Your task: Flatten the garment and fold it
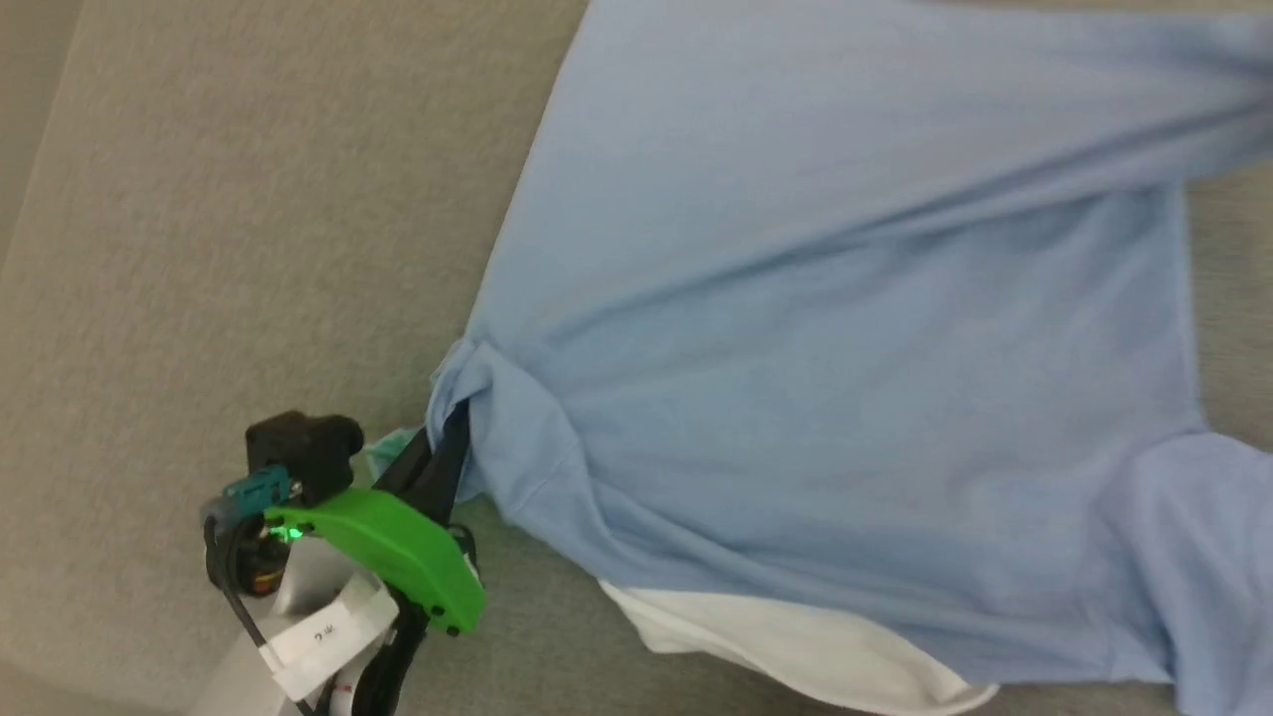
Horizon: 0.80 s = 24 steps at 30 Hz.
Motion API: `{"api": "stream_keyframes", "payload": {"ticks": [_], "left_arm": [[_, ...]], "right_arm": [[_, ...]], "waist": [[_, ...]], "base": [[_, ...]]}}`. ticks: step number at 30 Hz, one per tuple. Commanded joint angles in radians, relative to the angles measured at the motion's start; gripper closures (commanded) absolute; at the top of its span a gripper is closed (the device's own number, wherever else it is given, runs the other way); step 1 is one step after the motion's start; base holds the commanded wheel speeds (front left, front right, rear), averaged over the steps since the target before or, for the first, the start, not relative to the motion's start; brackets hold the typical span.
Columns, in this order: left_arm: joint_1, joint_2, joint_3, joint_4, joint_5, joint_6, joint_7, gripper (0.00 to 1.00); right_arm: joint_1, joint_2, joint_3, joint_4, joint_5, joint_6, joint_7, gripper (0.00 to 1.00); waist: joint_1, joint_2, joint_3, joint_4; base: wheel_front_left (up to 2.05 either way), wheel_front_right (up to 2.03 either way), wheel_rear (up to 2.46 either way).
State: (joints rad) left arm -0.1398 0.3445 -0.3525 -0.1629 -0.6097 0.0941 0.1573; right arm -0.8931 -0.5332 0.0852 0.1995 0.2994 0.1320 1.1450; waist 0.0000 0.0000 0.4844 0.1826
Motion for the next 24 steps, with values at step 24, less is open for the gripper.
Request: {"api": "stream_keyframes", "payload": {"ticks": [24], "left_arm": [[0.113,0.024,0.014,0.002,-0.056,0.037,0.029,1.00]], "right_arm": [[0.849,0.163,-0.044,-0.177,0.169,-0.001,-0.070,1.00]], "waist": [[0.0000,0.0000,-0.291,-0.229]], "base": [[0.00,0.00,0.00]]}}
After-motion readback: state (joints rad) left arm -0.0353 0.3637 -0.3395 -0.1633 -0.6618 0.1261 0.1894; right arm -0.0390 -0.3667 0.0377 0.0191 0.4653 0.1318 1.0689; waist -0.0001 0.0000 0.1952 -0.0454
